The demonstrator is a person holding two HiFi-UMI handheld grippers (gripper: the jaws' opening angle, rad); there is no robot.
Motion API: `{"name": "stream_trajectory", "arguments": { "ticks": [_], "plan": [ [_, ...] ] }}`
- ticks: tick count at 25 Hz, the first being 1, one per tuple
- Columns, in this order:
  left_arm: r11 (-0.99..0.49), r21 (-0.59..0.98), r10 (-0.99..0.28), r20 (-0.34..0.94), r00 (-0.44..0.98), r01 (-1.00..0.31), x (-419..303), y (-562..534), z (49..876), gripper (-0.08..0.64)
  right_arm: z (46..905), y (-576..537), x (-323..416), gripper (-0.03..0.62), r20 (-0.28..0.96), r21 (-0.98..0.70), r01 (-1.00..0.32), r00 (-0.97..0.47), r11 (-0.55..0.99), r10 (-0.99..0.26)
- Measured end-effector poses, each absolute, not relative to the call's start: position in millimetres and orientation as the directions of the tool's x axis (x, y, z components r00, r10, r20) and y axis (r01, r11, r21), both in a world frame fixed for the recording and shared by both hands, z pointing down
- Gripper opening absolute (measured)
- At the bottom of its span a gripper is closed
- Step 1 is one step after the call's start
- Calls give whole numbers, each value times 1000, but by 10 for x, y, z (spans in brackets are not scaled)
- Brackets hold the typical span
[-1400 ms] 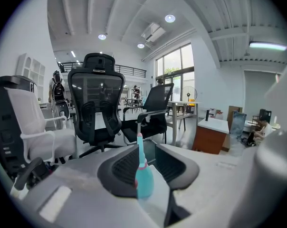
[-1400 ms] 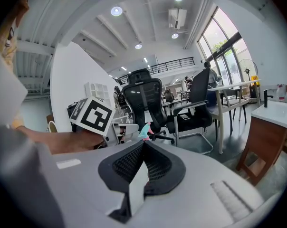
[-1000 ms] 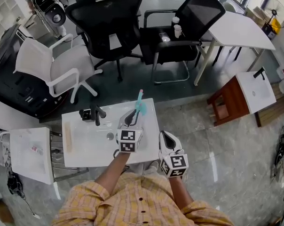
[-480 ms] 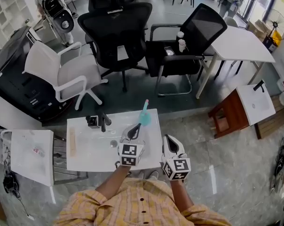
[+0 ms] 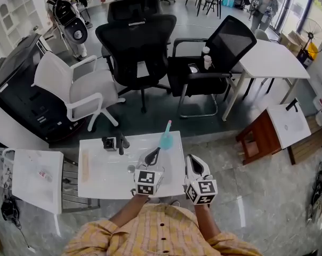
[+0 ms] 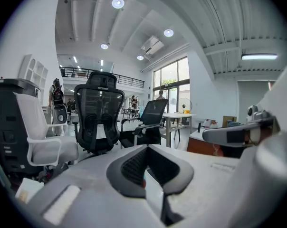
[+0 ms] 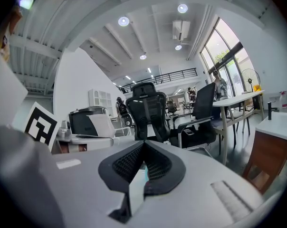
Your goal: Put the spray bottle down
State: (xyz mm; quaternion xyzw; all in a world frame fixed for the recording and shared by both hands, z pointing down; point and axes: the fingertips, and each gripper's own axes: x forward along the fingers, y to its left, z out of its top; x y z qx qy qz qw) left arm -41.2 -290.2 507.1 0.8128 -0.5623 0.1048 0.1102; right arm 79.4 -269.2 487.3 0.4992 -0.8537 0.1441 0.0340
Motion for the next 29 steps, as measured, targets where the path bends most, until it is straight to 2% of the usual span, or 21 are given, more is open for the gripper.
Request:
{"name": "stream_trajectory", "arguments": {
  "ticks": [29],
  "plan": [
    [-354,57,-902,245,357,-934,-498,-2813,4953,0,4700,-2820,725,0,165,-170,-867,-494,469,-853]
  ]
}}
